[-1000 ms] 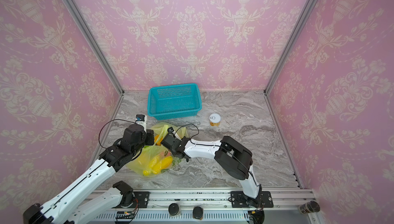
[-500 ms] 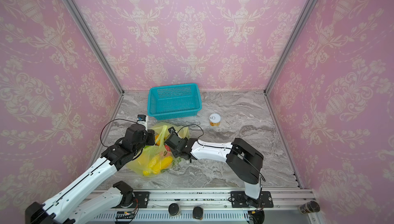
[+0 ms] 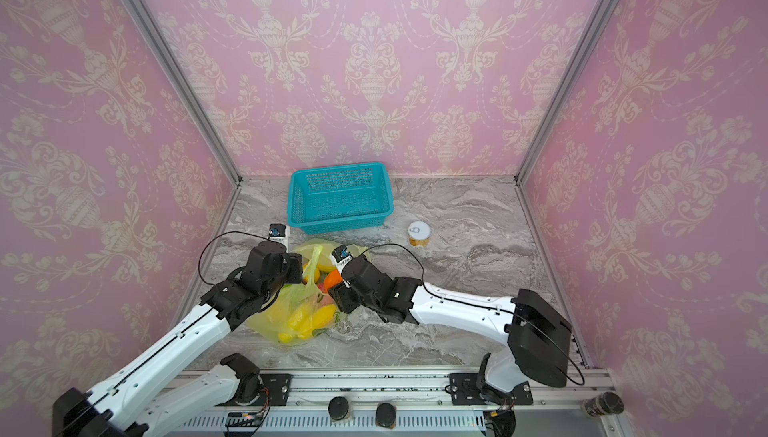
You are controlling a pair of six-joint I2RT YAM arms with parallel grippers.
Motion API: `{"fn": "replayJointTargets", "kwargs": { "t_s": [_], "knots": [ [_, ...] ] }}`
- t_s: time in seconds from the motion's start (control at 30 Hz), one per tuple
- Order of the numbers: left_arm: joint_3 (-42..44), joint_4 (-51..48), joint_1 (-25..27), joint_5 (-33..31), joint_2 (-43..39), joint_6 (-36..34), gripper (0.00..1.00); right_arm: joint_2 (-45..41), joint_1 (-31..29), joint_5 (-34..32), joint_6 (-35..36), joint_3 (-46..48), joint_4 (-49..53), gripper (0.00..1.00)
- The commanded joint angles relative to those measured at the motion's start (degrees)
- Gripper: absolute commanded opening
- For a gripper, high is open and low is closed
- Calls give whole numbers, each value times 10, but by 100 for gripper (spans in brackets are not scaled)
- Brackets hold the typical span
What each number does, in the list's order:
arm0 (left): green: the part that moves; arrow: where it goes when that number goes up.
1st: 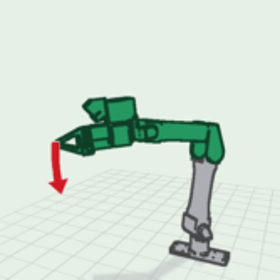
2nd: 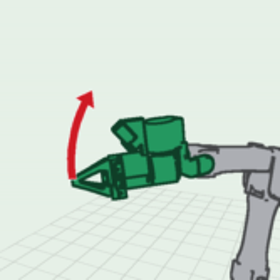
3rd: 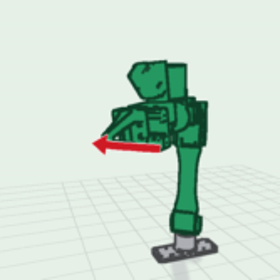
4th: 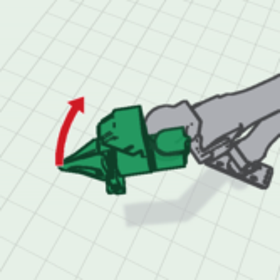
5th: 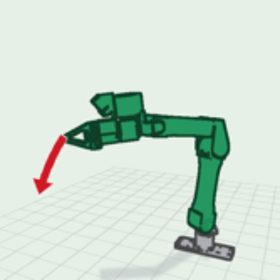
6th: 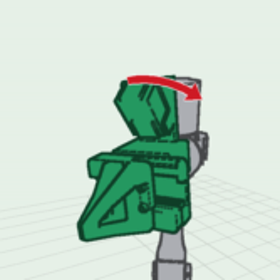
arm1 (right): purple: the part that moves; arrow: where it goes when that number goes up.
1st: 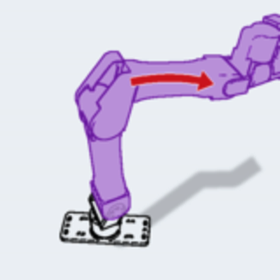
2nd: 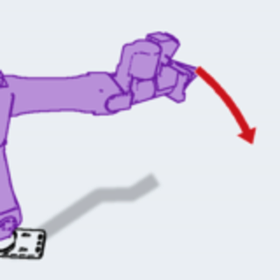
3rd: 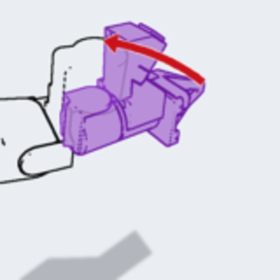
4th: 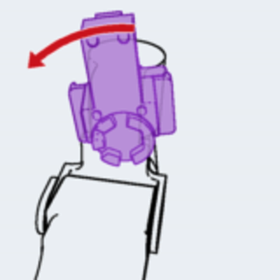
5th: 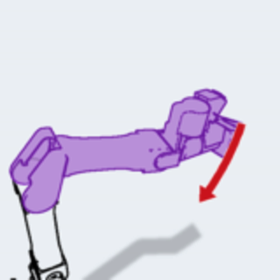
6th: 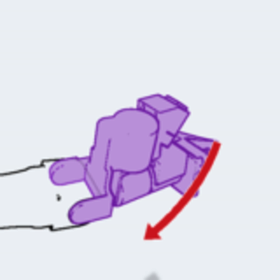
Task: Untie the knot of the plastic bag and take out the fruit
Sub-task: 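Close the right gripper on the orange fruit and lift it out, then carry the orange fruit with the right gripper over the teal basket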
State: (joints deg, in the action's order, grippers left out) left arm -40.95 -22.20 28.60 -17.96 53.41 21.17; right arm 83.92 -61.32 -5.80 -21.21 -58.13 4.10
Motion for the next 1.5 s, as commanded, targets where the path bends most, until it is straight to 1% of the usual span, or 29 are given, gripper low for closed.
{"fn": "replayJointTargets", "kwargs": {
  "t_s": [0.0,0.07,0.1,0.13,0.2,0.27,0.3,0.33,0.37,0.4,0.5,0.63,0.73,0.8,0.87,1.0,1.1,1.33,1.47],
  "knots": [
    [6,-10,-6,-55,-8,25,0,-58,11,-14,24,0,-30,29],
    [18,13,-6,-64,-14,46,0,-78,33,-41,28,-12,-16,27],
    [19,19,-6,-52,-17,67,0,-85,50,-48,28,-21,-8,26],
    [23,35,-6,-26,-19,79,0,-88,69,-51,28,-28,-4,25],
    [28,68,-6,20,-17,86,0,-82,111,-56,20,-42,-6,24],
    [29,84,-6,23,-8,68,0,-53,150,-53,19,-66,-9,23],
    [36,98,-6,20,-3,48,0,-27,168,-55,18,-84,-3,22],
    [38,101,-6,12,1,39,0,4,182,-56,21,-121,2,22],
    [36,92,-6,9,3,42,0,35,194,-55,25,-148,10,22],
    [37,94,-6,20,5,35,0,76,209,-51,30,-189,28,21],
    [54,117,-6,45,-4,25,0,204,240,-47,42,-329,98,17],
    [53,104,-6,14,-17,15,0,370,269,-48,53,-533,211,15],
    [60,112,-6,11,-24,14,0,464,279,-54,69,-658,282,15],
    [63,116,-6,13,-23,15,0,513,283,-60,77,-721,324,15],
    [64,118,-6,15,-19,15,0,545,287,-60,79,-755,348,14],
    [64,119,-6,19,-16,16,0,560,292,-58,76,-748,352,14],
    [64,119,-6,18,-17,17,0,540,292,-69,72,-707,345,13],
    [66,120,-6,16,-21,17,0,404,292,-94,48,-475,252,14],
    [68,120,-6,18,-26,18,0,329,292,-98,32,-359,216,14]
  ]
}}
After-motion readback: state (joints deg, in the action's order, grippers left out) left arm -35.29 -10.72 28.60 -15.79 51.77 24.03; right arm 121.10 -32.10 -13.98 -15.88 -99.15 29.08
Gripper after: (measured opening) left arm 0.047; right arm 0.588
